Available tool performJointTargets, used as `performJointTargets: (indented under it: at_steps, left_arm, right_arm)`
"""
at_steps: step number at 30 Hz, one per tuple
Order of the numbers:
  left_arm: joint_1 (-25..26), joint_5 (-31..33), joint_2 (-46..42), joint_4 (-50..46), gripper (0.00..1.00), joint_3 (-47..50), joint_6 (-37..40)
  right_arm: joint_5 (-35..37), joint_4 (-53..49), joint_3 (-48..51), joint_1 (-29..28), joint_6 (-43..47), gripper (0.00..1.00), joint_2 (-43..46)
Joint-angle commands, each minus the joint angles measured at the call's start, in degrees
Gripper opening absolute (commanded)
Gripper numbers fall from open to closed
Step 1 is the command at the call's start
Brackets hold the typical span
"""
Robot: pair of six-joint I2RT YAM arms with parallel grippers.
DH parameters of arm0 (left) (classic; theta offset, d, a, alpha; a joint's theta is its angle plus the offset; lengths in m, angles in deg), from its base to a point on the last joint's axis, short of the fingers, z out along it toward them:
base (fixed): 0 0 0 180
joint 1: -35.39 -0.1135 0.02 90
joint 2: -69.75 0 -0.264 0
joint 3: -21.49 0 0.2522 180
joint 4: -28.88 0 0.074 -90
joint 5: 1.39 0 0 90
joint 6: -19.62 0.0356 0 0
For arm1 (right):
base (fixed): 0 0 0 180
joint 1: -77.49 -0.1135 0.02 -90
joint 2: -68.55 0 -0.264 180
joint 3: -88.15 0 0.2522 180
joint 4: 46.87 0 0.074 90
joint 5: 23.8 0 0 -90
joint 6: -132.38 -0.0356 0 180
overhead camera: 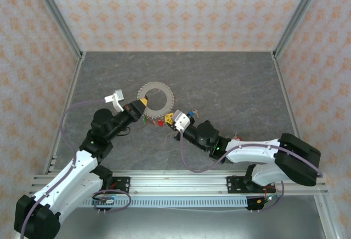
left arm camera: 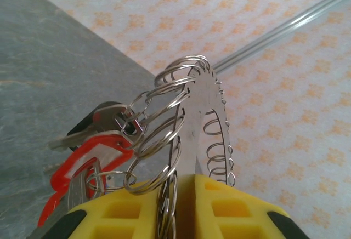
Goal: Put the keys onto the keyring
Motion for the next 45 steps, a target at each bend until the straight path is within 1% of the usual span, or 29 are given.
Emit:
performJointTargets:
  at_steps: [1, 2, 4, 5, 8, 11, 15, 16, 18, 20, 23, 28, 31, 33, 36, 38, 39, 40, 42, 43, 44, 45]
  left_arm:
    - [1.4, 0.6, -0.1, -5.0, 0.24, -0.7, -0.2]
    - [1.5, 1.1, -0.1, -5.8, 0.27, -0.3, -0.7]
    - [1.4, 1.6, -0.2, -6.4, 0.24, 0.8, -1.2]
    - [1.5, 2.2, -0.2, -7.2, 0.24, 1.3, -1.5]
    - [1.6, 3.6, 0.0, -9.9, 0.28, 2.0, -1.7]
    - [1.5, 3.4, 0.3, -9.1, 0.28, 3.3, -2.1]
    - [1.5, 4.1, 0.8, -11.6, 0.29, 4.6, -1.5]
    - [1.6, 4.4, 0.7, -11.8, 0.30, 5.5, -1.3]
    - [1.6, 5.5, 0.8, -12.5, 0.36, 7.5, -1.6]
    - [1.6, 6.0, 1.0, -12.3, 0.37, 9.8, -2.0]
    - [1.7, 6.7, 1.5, -12.3, 0.39, 11.6, -2.4]
    - [1.6, 8.3, 0.9, -17.2, 0.42, 10.8, -1.3]
    - [1.9, 9.1, -0.9, -19.3, 0.46, 9.5, -1.2]
    - [2.0, 9.5, -2.1, -20.7, 0.50, 7.8, 0.3]
    - [2.3, 9.5, -2.9, -21.6, 0.58, 4.6, 3.9]
    - [2.6, 9.9, -2.5, -22.9, 0.61, 1.2, 5.5]
    - [2.6, 9.8, -2.0, -23.9, 0.62, -1.0, 6.3]
    - [3.0, 9.7, -1.4, -24.8, 0.62, -3.4, 7.7]
    - [3.8, 10.7, 0.0, -27.6, 0.62, -7.3, 11.3]
    - [4.4, 11.5, 0.9, -28.5, 0.62, -9.0, 13.8]
    - [5.1, 12.5, 1.6, -29.0, 0.62, -10.0, 15.5]
    - [5.8, 13.7, 2.5, -29.4, 0.62, -11.1, 17.0]
  right_arm:
    - [1.3, 7.5, -2.4, 0.3, -2.0, 0.00, -1.4]
    - [1.4, 7.5, -2.4, 0.3, -2.2, 0.00, -1.6]
    - [1.7, 7.1, -2.4, 0.3, -2.4, 0.00, -1.8]
    - [1.9, 6.5, -2.3, 0.3, -2.4, 0.00, -1.8]
    - [2.0, 3.5, -2.5, 0.3, -2.6, 0.00, -1.8]
    - [1.6, 0.5, -2.9, 0.4, -3.4, 0.00, -3.1]
    - [2.2, -1.6, -2.5, 0.4, -5.8, 0.00, -6.1]
    - [2.7, -2.0, -2.4, 0.5, -6.6, 0.00, -6.8]
    - [2.6, -3.8, -2.4, 0.9, -8.0, 0.00, -8.0]
    - [1.3, -4.9, -2.2, 2.0, -9.7, 0.00, -9.5]
    - [-0.5, -2.8, -0.4, 3.7, -11.9, 0.00, -12.1]
    - [-3.6, -0.1, 2.8, 6.2, -14.9, 0.00, -14.5]
    - [-8.9, -0.1, 4.2, 9.1, -16.2, 0.00, -13.3]
    - [-12.5, -1.5, 4.4, 11.8, -17.1, 0.00, -11.3]
    - [-18.5, -8.7, 3.4, 15.8, -16.5, 0.00, -5.6]
    - [-24.0, -14.4, 1.9, 18.8, -16.3, 0.00, -1.0]
    - [-26.7, -18.8, 0.7, 20.1, -15.5, 0.00, 1.6]
    - [-27.5, -24.0, -1.1, 20.6, -13.1, 0.00, 3.8]
    - [-27.5, -36.4, -5.7, 20.6, -6.1, 0.00, 6.3]
    - [-26.9, -39.5, -7.0, 20.3, -2.7, 0.00, 6.4]
    - [-24.6, -40.8, -7.3, 19.7, -0.2, 0.00, 6.1]
    - [-20.8, -41.7, -7.5, 17.9, 3.4, 0.00, 5.5]
